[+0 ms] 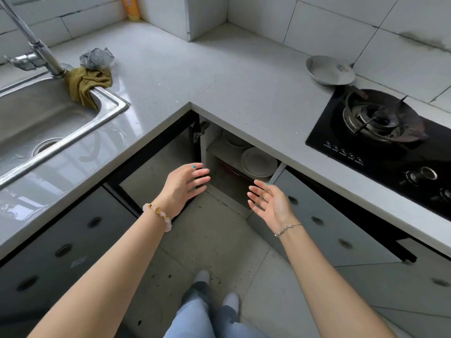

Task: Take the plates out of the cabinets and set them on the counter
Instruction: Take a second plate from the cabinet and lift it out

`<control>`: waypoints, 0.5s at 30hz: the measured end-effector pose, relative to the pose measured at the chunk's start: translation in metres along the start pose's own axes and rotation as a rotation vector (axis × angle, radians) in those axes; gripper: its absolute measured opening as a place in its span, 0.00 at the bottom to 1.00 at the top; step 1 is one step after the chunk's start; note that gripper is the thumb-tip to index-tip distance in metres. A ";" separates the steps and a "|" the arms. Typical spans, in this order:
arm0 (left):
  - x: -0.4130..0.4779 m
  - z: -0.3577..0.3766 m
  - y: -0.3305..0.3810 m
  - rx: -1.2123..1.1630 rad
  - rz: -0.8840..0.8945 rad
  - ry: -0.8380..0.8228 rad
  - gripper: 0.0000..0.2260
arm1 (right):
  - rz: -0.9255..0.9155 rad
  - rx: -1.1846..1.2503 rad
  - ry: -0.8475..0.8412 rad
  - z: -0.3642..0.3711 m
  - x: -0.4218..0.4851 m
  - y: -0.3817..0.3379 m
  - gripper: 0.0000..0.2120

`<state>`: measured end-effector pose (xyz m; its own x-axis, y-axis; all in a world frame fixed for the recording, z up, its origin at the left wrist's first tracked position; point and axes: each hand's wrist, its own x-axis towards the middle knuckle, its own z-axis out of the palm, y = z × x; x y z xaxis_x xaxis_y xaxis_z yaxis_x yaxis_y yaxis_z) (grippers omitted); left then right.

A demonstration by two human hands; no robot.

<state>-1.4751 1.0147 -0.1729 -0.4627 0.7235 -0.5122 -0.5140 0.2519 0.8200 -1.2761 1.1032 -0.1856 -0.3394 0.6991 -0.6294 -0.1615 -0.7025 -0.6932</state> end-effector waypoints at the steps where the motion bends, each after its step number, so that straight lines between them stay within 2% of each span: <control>1: 0.000 0.005 -0.001 -0.023 -0.009 -0.013 0.11 | 0.002 0.008 0.004 -0.003 0.001 0.000 0.12; 15: 0.073 0.001 -0.007 -0.103 -0.197 -0.065 0.11 | 0.024 0.069 0.137 0.012 0.056 0.003 0.11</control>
<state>-1.5044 1.0663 -0.2156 -0.3006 0.7078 -0.6393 -0.6619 0.3278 0.6741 -1.3070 1.1385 -0.2191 -0.2153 0.6906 -0.6905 -0.2195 -0.7232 -0.6549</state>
